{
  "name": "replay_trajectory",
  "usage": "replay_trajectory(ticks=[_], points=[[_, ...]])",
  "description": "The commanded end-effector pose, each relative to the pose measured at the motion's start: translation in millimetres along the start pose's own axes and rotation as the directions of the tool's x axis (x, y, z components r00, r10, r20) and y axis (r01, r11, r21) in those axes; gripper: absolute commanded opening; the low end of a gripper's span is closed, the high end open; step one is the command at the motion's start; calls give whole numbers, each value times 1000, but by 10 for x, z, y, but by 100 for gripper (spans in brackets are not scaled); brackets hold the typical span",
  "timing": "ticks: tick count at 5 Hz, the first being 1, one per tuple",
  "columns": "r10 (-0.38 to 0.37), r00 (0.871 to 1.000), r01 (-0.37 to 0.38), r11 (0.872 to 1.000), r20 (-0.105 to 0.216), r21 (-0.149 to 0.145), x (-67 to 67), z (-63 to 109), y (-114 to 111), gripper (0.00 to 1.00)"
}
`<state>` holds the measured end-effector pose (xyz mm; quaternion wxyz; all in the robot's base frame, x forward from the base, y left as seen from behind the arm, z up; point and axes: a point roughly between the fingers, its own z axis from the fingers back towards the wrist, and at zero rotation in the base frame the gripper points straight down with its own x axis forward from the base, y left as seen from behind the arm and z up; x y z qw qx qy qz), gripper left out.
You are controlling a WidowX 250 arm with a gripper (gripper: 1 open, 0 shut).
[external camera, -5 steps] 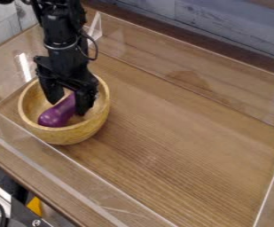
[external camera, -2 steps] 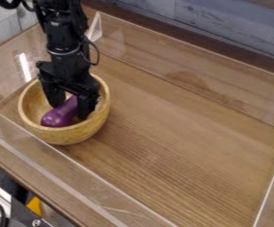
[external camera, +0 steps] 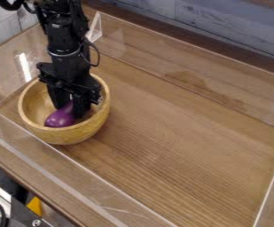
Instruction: Remove the purple eggplant from inside the brown bowl and put it on the table
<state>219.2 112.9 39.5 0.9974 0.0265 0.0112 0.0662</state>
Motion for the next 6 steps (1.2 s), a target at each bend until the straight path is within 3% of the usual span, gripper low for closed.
replay_trajectory(ticks=[1, 3, 6], points=[[12, 999, -13, 1000, 44, 10, 46, 165, 37, 0], [35, 997, -36, 999, 65, 4, 32, 354, 50, 0], [55, 991, -53, 998, 121, -18, -17, 987, -28, 0]])
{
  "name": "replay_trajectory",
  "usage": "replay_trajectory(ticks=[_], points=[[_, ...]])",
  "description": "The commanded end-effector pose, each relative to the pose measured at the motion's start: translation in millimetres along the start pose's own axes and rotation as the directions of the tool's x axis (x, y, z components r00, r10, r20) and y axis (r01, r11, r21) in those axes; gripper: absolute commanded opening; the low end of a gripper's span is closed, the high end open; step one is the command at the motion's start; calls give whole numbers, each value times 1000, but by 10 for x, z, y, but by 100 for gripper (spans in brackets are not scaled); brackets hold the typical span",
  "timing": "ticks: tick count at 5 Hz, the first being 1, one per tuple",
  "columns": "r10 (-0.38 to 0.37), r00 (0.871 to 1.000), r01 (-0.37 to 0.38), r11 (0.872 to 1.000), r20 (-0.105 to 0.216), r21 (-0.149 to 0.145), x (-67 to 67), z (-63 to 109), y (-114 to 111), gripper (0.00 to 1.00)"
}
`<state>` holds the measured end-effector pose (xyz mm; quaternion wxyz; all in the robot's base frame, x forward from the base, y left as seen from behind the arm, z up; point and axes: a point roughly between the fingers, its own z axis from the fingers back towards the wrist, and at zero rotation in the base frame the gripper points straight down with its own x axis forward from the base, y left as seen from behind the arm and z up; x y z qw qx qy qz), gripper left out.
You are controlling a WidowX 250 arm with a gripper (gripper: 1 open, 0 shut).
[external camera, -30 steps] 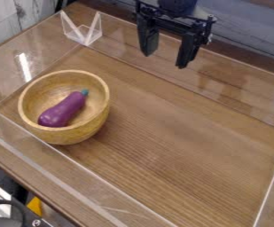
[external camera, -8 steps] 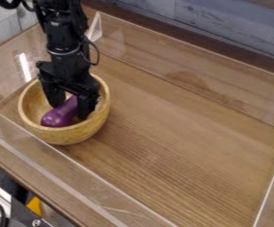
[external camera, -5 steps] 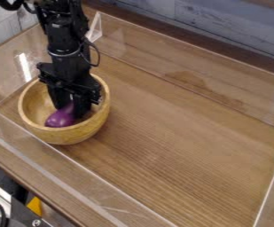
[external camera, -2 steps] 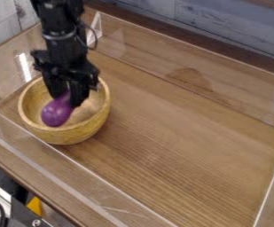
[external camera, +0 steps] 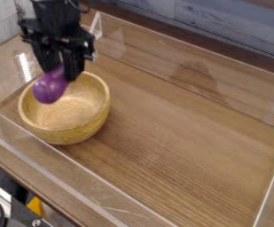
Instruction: Remove the purple eggplant from inside the brown bowl and put it on the table
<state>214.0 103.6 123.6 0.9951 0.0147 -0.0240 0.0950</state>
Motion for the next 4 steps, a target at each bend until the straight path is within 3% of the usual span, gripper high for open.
replay_trajectory(ticks=[1, 4], points=[[-20, 998, 19, 1000, 53, 20, 10, 91, -34, 0], [-45, 998, 43, 998, 38, 42, -84, -40, -98, 0]])
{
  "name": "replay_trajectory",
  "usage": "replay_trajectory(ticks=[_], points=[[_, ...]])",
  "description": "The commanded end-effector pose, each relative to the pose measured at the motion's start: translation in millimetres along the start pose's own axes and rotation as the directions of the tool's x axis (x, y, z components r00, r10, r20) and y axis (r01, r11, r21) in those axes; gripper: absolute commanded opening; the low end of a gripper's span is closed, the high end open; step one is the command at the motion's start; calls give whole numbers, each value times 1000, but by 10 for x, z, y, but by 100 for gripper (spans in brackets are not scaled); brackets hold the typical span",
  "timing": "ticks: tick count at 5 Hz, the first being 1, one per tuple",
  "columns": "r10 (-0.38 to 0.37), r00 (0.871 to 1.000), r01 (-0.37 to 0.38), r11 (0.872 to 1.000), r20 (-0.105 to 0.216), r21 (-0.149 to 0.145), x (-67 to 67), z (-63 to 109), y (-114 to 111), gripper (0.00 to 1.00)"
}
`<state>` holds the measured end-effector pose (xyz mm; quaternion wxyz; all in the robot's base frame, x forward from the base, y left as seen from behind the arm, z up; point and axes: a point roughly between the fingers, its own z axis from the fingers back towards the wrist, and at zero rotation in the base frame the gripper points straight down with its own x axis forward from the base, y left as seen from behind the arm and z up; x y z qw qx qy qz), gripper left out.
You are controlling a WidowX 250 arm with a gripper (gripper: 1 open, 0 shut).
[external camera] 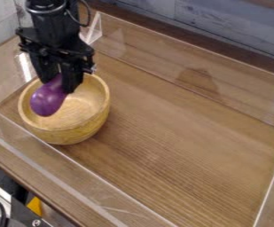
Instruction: Remove the purple eggplant from inside the brown bowl and put it on the table
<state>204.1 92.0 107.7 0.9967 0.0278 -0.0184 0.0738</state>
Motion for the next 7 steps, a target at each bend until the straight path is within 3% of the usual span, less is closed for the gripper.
replay_trajectory(ticks=[1, 6, 7], points=[[-4, 999, 3, 1000, 41, 22, 24, 89, 4, 0], [-20, 1000, 19, 999, 10, 33, -19, -15, -80, 0], [-26, 1000, 26, 1000, -10, 2, -69, -9, -241, 0]])
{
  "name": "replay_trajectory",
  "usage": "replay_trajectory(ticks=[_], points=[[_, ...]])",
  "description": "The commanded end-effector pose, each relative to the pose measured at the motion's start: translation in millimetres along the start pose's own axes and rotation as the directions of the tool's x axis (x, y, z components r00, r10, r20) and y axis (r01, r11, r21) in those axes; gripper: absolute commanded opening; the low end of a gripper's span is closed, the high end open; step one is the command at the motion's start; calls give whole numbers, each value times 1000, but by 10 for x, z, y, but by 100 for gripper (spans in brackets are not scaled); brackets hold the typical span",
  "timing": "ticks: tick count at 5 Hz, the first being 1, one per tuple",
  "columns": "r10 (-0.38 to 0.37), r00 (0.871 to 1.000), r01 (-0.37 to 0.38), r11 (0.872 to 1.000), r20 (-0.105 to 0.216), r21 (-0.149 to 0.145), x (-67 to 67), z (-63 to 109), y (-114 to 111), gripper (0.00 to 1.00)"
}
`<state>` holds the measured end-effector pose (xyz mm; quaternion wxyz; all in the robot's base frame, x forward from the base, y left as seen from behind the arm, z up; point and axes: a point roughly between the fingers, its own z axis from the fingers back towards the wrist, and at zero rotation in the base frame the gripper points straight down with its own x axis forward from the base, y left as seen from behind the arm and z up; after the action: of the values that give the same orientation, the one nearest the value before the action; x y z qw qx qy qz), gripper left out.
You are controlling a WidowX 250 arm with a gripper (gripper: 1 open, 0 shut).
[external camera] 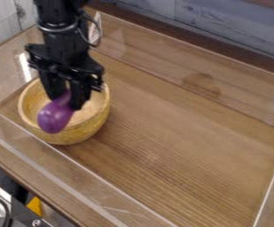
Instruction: Remove the purple eggplant from inside the brown bowl and put it on the table
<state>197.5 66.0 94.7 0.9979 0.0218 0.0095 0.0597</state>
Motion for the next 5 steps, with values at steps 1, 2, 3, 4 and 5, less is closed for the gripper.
replay_trajectory(ticks=[1, 2, 3, 4, 5], points=[[-2, 999, 2, 1000, 32, -8, 4, 78, -191, 0], [-30, 999, 30, 999, 16, -16, -42, 0, -477, 0], [-62, 998, 63, 998, 5, -27, -60, -49, -811, 0], [-101, 995, 101, 994, 3, -35, -84, -84, -1171, 0], [-114, 993, 115, 993, 7, -36, -74, -168, -1464, 0]])
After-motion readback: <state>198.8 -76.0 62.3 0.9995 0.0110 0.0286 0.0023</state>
